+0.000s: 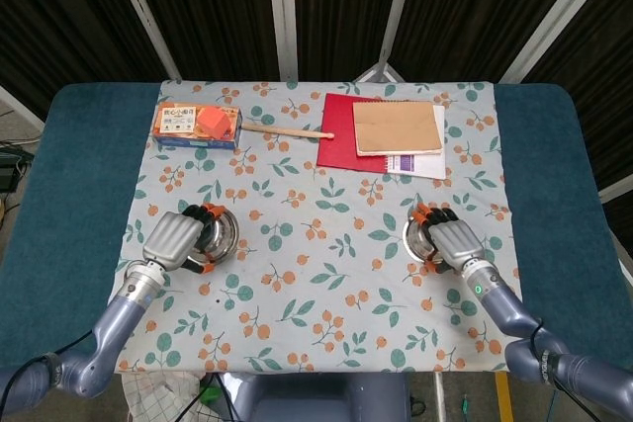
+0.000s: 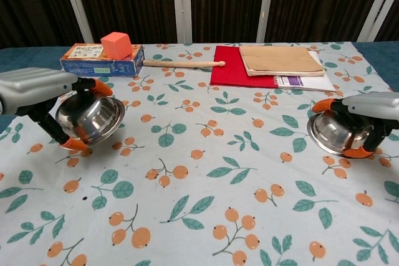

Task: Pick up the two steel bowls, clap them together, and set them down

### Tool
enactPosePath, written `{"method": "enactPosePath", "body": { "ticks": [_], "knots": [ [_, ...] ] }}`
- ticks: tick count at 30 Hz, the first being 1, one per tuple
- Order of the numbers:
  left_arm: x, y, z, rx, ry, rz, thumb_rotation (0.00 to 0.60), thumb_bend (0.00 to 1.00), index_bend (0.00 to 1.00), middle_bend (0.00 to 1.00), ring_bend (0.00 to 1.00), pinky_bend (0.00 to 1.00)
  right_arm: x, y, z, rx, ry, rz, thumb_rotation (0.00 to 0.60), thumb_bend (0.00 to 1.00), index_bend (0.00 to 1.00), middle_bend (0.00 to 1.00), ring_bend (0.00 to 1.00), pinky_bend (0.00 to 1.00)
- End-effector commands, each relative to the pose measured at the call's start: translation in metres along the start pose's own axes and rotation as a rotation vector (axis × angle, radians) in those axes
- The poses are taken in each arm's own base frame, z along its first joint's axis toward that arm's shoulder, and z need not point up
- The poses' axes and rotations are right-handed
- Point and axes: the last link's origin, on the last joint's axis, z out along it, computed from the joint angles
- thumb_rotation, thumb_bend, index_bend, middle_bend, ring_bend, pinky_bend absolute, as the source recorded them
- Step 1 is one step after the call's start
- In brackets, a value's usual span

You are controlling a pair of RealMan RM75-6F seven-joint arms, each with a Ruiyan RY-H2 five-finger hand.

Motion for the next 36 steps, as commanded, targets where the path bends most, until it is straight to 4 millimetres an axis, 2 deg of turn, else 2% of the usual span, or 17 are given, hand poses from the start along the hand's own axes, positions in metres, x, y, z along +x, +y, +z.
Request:
{"method": "enactPosePath", "body": {
  "ticks": [1, 4, 6, 8, 11, 14, 16, 19, 26, 31, 36],
  "knots": [
    [0.000, 0.000, 0.000, 0.000, 0.000, 0.001, 0.600, 0.28, 0.41, 0.54, 0.44, 0.66, 0.000, -0.001, 0.002, -0.001, -0.007, 0.005, 0.600, 0.34, 0.00, 0.00, 0.00, 0.26],
    [0.000, 0.000, 0.001, 0.000, 0.000, 0.000, 0.600, 0.28, 0.41, 0.54, 0.44, 0.66, 0.002, -0.002, 0.002, 0.002, 0.002, -0.002, 0.600, 0.34, 0.05, 0.02, 0.04, 0.40],
    [0.000, 0.001, 0.001, -0.001, -0.002, -0.003, 0.600, 0.28, 0.42, 0.54, 0.44, 0.66, 0.003, -0.003, 0.002, 0.002, 0.010, -0.008, 0.600, 0.34, 0.17, 0.09, 0.13, 0.49],
    [-0.001, 0.001, 0.001, -0.002, -0.003, -0.004, 0.600, 0.28, 0.42, 0.54, 0.44, 0.66, 0.004, -0.003, 0.001, 0.001, 0.021, -0.014, 0.600, 0.34, 0.32, 0.24, 0.28, 0.60],
    [-0.001, 0.001, 0.001, -0.002, -0.004, -0.006, 0.600, 0.28, 0.42, 0.55, 0.44, 0.66, 0.006, -0.004, 0.000, -0.006, 0.034, -0.019, 0.600, 0.34, 0.51, 0.45, 0.46, 0.70],
    [-0.001, 0.000, 0.001, 0.002, 0.002, -0.011, 0.600, 0.28, 0.42, 0.55, 0.44, 0.66, 0.008, -0.003, 0.000, -0.017, 0.055, -0.023, 0.600, 0.34, 0.66, 0.57, 0.58, 0.76],
    [0.000, -0.001, 0.002, 0.004, 0.012, -0.023, 0.600, 0.28, 0.42, 0.55, 0.44, 0.66, 0.011, -0.003, -0.002, -0.025, 0.088, -0.009, 0.600, 0.34, 0.70, 0.61, 0.61, 0.78],
    [0.002, 0.000, 0.003, -0.001, 0.039, -0.050, 0.600, 0.28, 0.42, 0.55, 0.44, 0.66, 0.016, -0.002, -0.008, -0.029, 0.133, 0.020, 0.600, 0.34, 0.75, 0.64, 0.64, 0.80],
    [0.009, 0.005, 0.005, -0.053, 0.184, -0.161, 0.600, 0.28, 0.42, 0.54, 0.44, 0.66, 0.036, 0.006, -0.029, -0.026, 0.246, 0.164, 0.600, 0.34, 0.75, 0.65, 0.64, 0.80],
    [0.012, 0.009, 0.005, -0.116, 0.325, -0.258, 0.600, 0.28, 0.42, 0.54, 0.44, 0.66, 0.055, 0.013, -0.051, 0.012, 0.307, 0.467, 0.600, 0.34, 0.75, 0.65, 0.64, 0.80],
    [0.015, 0.018, 0.006, -0.187, 0.456, -0.394, 0.600, 0.28, 0.42, 0.54, 0.44, 0.66, 0.076, 0.018, -0.071, 0.065, 0.266, 0.840, 0.600, 0.34, 0.75, 0.65, 0.64, 0.80]
  ]
}}
